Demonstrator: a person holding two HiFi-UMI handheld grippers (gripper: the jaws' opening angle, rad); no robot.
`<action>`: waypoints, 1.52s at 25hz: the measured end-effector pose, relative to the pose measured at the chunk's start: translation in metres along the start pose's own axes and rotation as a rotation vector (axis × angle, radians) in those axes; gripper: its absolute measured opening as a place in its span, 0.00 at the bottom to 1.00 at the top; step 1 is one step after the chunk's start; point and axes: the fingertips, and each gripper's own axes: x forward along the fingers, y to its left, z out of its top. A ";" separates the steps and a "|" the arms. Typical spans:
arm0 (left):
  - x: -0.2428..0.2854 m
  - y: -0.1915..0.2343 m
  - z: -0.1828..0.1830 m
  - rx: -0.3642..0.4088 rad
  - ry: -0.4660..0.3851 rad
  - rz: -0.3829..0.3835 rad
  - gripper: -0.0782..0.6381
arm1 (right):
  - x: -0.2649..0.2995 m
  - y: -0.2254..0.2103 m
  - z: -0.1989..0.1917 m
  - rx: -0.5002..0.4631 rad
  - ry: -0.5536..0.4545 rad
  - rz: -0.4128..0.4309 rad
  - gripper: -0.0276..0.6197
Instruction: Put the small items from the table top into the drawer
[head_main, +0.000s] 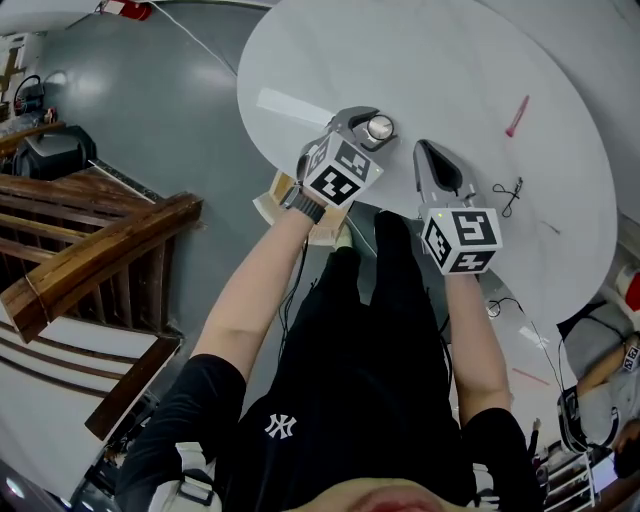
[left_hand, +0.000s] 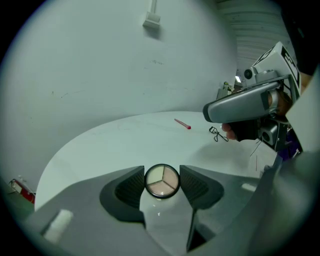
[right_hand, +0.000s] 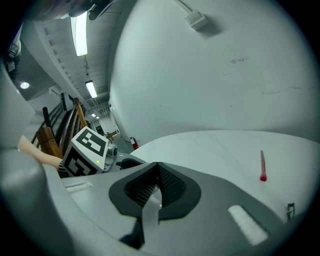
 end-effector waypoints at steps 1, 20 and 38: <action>-0.006 -0.003 -0.003 -0.001 -0.002 0.002 0.42 | -0.002 0.005 -0.001 -0.003 -0.001 0.003 0.08; -0.119 -0.044 -0.109 -0.051 -0.004 0.050 0.42 | -0.020 0.129 -0.049 -0.042 -0.017 0.069 0.08; -0.115 -0.078 -0.190 -0.050 0.052 -0.031 0.42 | -0.016 0.158 -0.096 -0.040 -0.011 0.056 0.08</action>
